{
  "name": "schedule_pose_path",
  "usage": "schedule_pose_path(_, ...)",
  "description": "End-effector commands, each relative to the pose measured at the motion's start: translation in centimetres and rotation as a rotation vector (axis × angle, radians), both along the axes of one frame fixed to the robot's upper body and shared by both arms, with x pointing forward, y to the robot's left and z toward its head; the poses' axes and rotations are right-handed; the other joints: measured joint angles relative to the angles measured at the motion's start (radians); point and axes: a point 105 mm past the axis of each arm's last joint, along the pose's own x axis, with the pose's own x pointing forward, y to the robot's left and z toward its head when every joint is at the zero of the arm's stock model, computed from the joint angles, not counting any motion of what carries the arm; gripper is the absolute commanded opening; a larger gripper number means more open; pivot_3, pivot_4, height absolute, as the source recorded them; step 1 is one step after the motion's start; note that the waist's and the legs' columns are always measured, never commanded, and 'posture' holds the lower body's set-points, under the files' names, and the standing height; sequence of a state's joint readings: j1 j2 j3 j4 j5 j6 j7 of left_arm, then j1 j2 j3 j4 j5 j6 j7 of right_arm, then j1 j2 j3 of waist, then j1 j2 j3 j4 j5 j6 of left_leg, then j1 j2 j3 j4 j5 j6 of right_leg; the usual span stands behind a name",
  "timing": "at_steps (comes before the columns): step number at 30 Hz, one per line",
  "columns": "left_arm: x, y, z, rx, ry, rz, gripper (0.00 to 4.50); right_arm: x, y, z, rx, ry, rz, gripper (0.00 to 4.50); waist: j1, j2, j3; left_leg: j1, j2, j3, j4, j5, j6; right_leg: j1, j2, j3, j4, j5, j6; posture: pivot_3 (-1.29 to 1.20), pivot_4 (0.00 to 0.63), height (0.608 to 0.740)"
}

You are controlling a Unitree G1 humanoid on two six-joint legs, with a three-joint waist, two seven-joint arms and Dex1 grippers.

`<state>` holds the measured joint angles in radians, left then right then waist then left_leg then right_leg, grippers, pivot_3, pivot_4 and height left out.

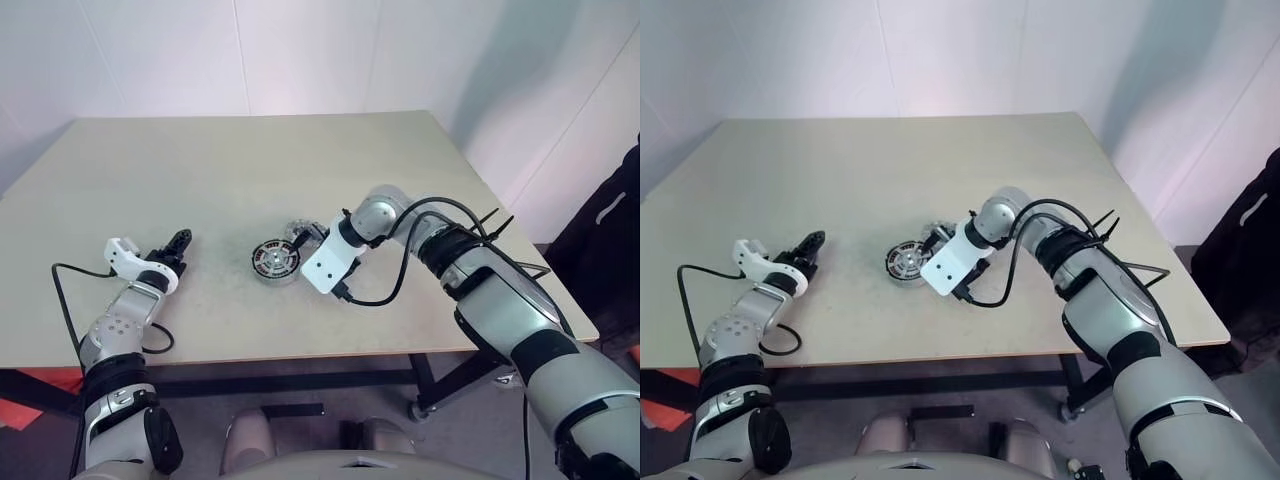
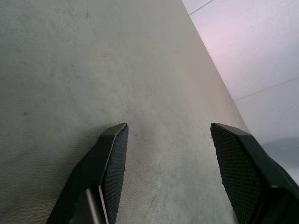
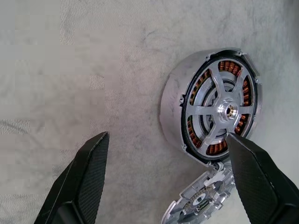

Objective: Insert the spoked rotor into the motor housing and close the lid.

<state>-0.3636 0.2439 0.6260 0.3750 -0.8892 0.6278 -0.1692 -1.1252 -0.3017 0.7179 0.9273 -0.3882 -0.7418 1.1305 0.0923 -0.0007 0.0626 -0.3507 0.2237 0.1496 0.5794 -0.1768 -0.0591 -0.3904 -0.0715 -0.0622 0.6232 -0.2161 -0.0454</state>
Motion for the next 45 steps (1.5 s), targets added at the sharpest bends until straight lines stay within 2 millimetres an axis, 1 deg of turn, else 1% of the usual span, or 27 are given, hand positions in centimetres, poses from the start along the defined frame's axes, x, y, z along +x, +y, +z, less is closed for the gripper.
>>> schedule_pose_path(1,-0.1,-0.4,-0.3,0.004,0.013,-0.009,3.03,0.9,1.0,1.8,0.053,-0.051,-0.012,4.46,0.0,0.0,0.0,0.0,0.0,0.0,0.0,0.0,0.0,0.0,0.0,0.0,0.0,0.0,0.0,0.0,0.0,0.74)
schedule_pose_path(4,-0.1,-0.5,-0.3,0.006,0.012,-0.011,3.03,1.4,1.2,1.6,0.048,-0.069,-0.032,4.46,0.0,0.0,0.0,0.0,0.0,0.0,0.0,0.0,0.0,0.0,0.0,0.0,0.0,0.0,0.0,0.0,0.0,0.74)
schedule_pose_path(9,-0.3,-0.4,-0.5,0.005,0.016,-0.005,3.03,1.7,1.4,1.3,0.047,-0.082,-0.04,4.46,0.0,0.0,0.0,0.0,0.0,0.0,0.0,-0.001,0.001,0.0,-0.001,0.0,0.0,0.0,0.0,0.0,0.0,0.74)
schedule_pose_path(10,-0.3,-0.4,-0.5,0.005,0.017,-0.004,3.03,1.7,1.4,1.2,0.047,-0.083,-0.042,4.07,0.0,0.0,0.0,0.0,0.0,0.0,0.0,-0.001,0.001,0.0,-0.001,0.0,0.0,0.0,0.0,0.0,0.0,0.74)
schedule_pose_path(12,-0.3,-0.4,-0.5,0.005,0.017,-0.002,3.03,1.5,1.5,0.7,0.045,-0.077,-0.039,3.57,-0.001,0.0,0.0,0.0,0.0,0.0,0.0,-0.001,0.001,0.0,-0.001,0.0,0.0,0.0,0.0,0.0,0.0,0.74)
schedule_pose_path(15,-0.3,-0.4,-0.5,0.004,0.017,-0.002,3.03,1.3,1.6,0.5,0.043,-0.065,-0.031,2.48,-0.001,0.001,0.0,0.0,0.0,0.0,0.0,-0.001,0.002,0.0,-0.001,0.0,0.0,0.0,0.0,0.0,0.0,0.74)
schedule_pose_path(22,-0.4,-0.3,-0.7,0.005,0.023,-0.002,3.03,1.2,1.8,0.0,0.05,-0.06,-0.042,2.48,-0.001,0.001,0.0,0.0,0.0,0.0,0.0,-0.001,0.002,0.0,-0.001,0.0,0.0,0.0,0.0,0.0,0.0,0.74)
schedule_pose_path(28,-0.5,-0.2,-0.7,0.005,0.024,0.002,3.03,0.5,1.8,-1.4,0.03,-0.019,-0.034,2.48,-0.002,0.001,0.0,0.0,0.0,0.0,0.0,-0.001,0.002,0.0,-0.001,0.0,0.0,0.0,0.0,0.0,0.0,0.74)
schedule_pose_path(31,-0.6,-0.2,-0.7,0.005,0.025,0.004,3.03,0.4,1.7,-1.7,0.025,-0.014,-0.034,1.98,-0.003,0.001,0.0,0.0,0.0,0.001,0.0,-0.001,0.002,0.0,-0.001,0.001,0.0,0.0,0.0,0.0,0.0,0.74)
schedule_pose_path(35,-0.6,-0.1,-0.7,0.006,0.026,0.003,3.03,0.4,1.6,-1.7,0.027,-0.016,-0.037,0.65,-0.013,0.001,0.0,0.002,0.0,0.001,0.0,-0.001,0.002,0.001,-0.001,0.001,0.0,0.0,0.0,0.0,0.0,0.74)
schedule_pose_path(37,-0.6,-0.2,-0.7,0.007,0.026,0.002,3.03,0.5,1.6,-1.6,0.031,-0.018,-0.039,0.08,-0.02,0.001,0.0,0.003,0.0,0.001,0.0,-0.001,0.002,0.001,-0.001,0.001,0.0,0.0,0.0,0.0,0.0,0.74)
schedule_pose_path(38,-0.5,-0.2,-0.7,0.006,0.027,0.001,3.03,0.6,1.6,-1.5,0.039,-0.019,-0.044,0.0,-0.023,0.001,0.0,0.003,0.0,0.0,0.0,-0.001,0.002,0.001,0.0,0.001,0.0,0.0,0.0,0.0,0.0,0.74)
schedule_pose_path(43,-0.4,-0.4,-0.7,0.006,0.027,-0.003,3.03,1.1,1.8,-0.8,0.082,-0.009,-0.097,0.0,-0.024,0.001,0.0,0.003,0.0,0.0,0.0,-0.001,0.002,0.001,0.0,0.001,0.0,0.0,0.0,0.0,0.0,0.74)
schedule_pose_path(45,-0.4,-0.4,-0.8,0.006,0.027,-0.003,3.03,1.3,1.5,-0.5,0.1,0.027,-0.133,0.0,-0.023,0.001,0.0,0.002,0.0,0.0,0.0,-0.001,0.002,0.001,0.0,0.001,0.0,0.0,0.0,0.0,0.0,0.74)
